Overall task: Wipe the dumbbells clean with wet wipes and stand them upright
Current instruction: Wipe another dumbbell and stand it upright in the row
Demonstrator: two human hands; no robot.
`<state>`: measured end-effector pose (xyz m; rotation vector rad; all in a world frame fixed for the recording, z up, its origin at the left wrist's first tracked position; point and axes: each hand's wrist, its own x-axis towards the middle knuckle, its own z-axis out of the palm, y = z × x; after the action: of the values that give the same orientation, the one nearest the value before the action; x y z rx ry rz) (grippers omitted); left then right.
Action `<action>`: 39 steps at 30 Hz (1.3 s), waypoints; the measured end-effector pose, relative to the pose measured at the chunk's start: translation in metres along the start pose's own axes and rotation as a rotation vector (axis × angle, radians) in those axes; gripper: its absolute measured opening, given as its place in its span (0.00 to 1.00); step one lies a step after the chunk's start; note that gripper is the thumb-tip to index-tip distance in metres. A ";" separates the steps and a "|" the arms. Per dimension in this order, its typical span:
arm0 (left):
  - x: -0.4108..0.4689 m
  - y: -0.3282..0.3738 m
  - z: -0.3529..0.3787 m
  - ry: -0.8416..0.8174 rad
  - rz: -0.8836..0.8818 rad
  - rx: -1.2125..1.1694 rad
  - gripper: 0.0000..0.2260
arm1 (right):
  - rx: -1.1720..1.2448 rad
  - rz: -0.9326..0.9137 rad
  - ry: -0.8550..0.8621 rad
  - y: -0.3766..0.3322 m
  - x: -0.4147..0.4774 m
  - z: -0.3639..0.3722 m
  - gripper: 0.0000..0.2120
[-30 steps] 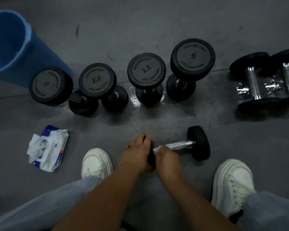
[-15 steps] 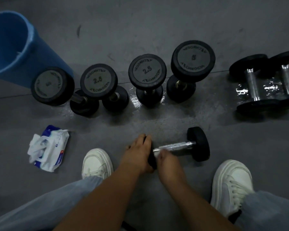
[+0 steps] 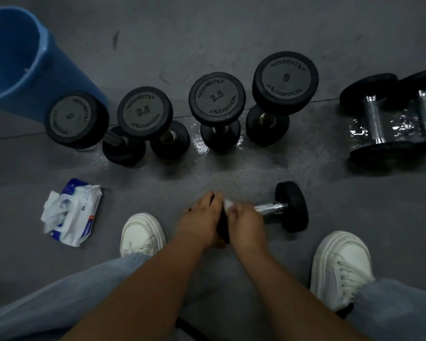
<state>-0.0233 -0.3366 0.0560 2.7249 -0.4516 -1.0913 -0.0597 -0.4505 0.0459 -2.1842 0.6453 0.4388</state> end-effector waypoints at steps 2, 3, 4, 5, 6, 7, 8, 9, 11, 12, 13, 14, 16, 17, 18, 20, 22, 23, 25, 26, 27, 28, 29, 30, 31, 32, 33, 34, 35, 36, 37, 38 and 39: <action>-0.003 0.001 0.002 0.010 0.005 -0.020 0.51 | -0.073 0.035 -0.060 0.010 -0.011 0.003 0.09; -0.003 0.001 0.003 0.015 0.011 -0.024 0.51 | -0.075 0.024 -0.061 0.011 -0.014 0.001 0.09; -0.002 0.000 0.004 0.012 0.013 -0.020 0.51 | -0.064 0.000 -0.028 0.007 -0.012 0.000 0.10; -0.001 -0.001 0.003 0.005 0.011 -0.011 0.52 | -0.041 -0.032 0.023 0.001 -0.005 -0.002 0.10; 0.001 -0.002 0.001 0.003 0.009 0.001 0.53 | -0.027 -0.043 0.040 -0.005 0.001 -0.003 0.10; 0.001 -0.002 -0.001 0.001 0.009 0.008 0.53 | -0.032 -0.025 0.026 -0.007 0.004 -0.003 0.10; -0.001 -0.001 -0.001 0.001 0.012 0.002 0.53 | -0.053 0.013 -0.010 -0.006 0.003 -0.002 0.10; -0.002 0.000 -0.001 0.007 0.017 -0.012 0.52 | -0.094 0.042 -0.051 -0.001 -0.003 -0.001 0.10; -0.005 0.002 0.001 0.019 0.026 -0.030 0.50 | -0.204 0.069 -0.143 0.003 -0.016 -0.004 0.10; -0.005 0.001 0.002 0.017 0.026 -0.024 0.51 | -0.232 0.064 -0.143 0.000 -0.017 -0.007 0.10; -0.003 0.000 0.002 0.010 0.022 -0.012 0.52 | -0.211 0.033 -0.099 -0.003 -0.012 -0.009 0.11; -0.001 -0.002 0.001 0.008 0.017 -0.004 0.53 | -0.161 -0.016 -0.035 -0.005 -0.004 -0.007 0.11; 0.001 -0.002 0.000 -0.002 0.009 -0.002 0.54 | -0.096 -0.060 0.003 -0.006 0.002 -0.005 0.10; 0.000 -0.001 -0.001 -0.009 0.004 -0.008 0.53 | -0.074 -0.028 -0.023 -0.004 0.000 -0.003 0.09; -0.001 0.000 -0.001 -0.010 0.002 -0.013 0.53 | -0.092 0.010 -0.064 0.002 -0.004 0.000 0.09; -0.003 0.001 0.001 -0.003 0.004 -0.010 0.52 | -0.235 0.016 -0.168 0.008 -0.012 -0.001 0.10; -0.001 -0.001 0.001 0.000 0.004 0.003 0.52 | -0.243 -0.029 -0.132 0.002 -0.009 -0.006 0.10; 0.001 -0.002 0.000 0.005 0.005 0.013 0.53 | -0.172 -0.033 -0.087 -0.003 -0.003 -0.008 0.07; 0.002 -0.002 -0.001 0.004 0.004 0.016 0.53 | -0.061 0.026 -0.082 -0.004 0.002 -0.008 0.03; 0.001 -0.002 0.000 0.002 0.004 0.007 0.54 | -0.035 0.072 -0.109 -0.004 -0.002 -0.008 0.04; 0.001 -0.001 0.001 0.002 0.004 0.000 0.54 | -0.079 0.086 -0.154 0.000 -0.010 -0.007 0.02; 0.001 -0.001 0.002 0.005 0.004 -0.003 0.54 | -0.126 0.094 -0.196 0.006 -0.017 -0.005 0.05; 0.002 -0.002 0.003 0.008 0.004 -0.003 0.54 | -0.165 0.105 -0.225 0.009 -0.023 -0.005 0.08; 0.003 -0.003 0.004 0.011 0.005 -0.003 0.54 | -0.157 0.098 -0.204 0.010 -0.023 -0.006 0.09; 0.005 -0.004 0.004 0.011 0.007 0.000 0.54 | -0.124 0.075 -0.148 0.008 -0.017 -0.005 0.09; 0.005 -0.005 0.003 0.008 0.012 0.006 0.54 | -0.087 0.037 -0.080 0.005 -0.010 -0.004 0.09; 0.005 -0.005 0.002 0.001 0.016 0.010 0.54 | -0.058 0.021 -0.038 0.003 -0.004 -0.003 0.08; 0.004 -0.004 0.002 -0.002 0.018 0.006 0.53 | -0.042 0.022 -0.033 0.002 -0.002 -0.003 0.08; 0.003 -0.003 0.002 0.008 0.020 0.000 0.53 | -0.052 0.036 -0.061 0.003 -0.003 -0.004 0.08; 0.002 -0.002 0.002 0.019 0.018 -0.003 0.52 | -0.090 0.058 -0.116 0.004 -0.008 -0.004 0.09; 0.001 -0.002 0.002 0.027 0.016 -0.005 0.52 | -0.137 0.086 -0.170 0.008 -0.014 -0.004 0.10; 0.001 -0.002 0.003 0.027 0.017 -0.001 0.52 | -0.151 0.105 -0.189 0.010 -0.018 -0.005 0.10; 0.003 -0.003 0.004 0.023 0.020 0.005 0.52 | -0.128 0.095 -0.156 0.010 -0.017 -0.006 0.10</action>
<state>-0.0233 -0.3349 0.0510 2.7287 -0.4775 -1.0548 -0.0786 -0.4559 0.0521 -2.2181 0.6524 0.7099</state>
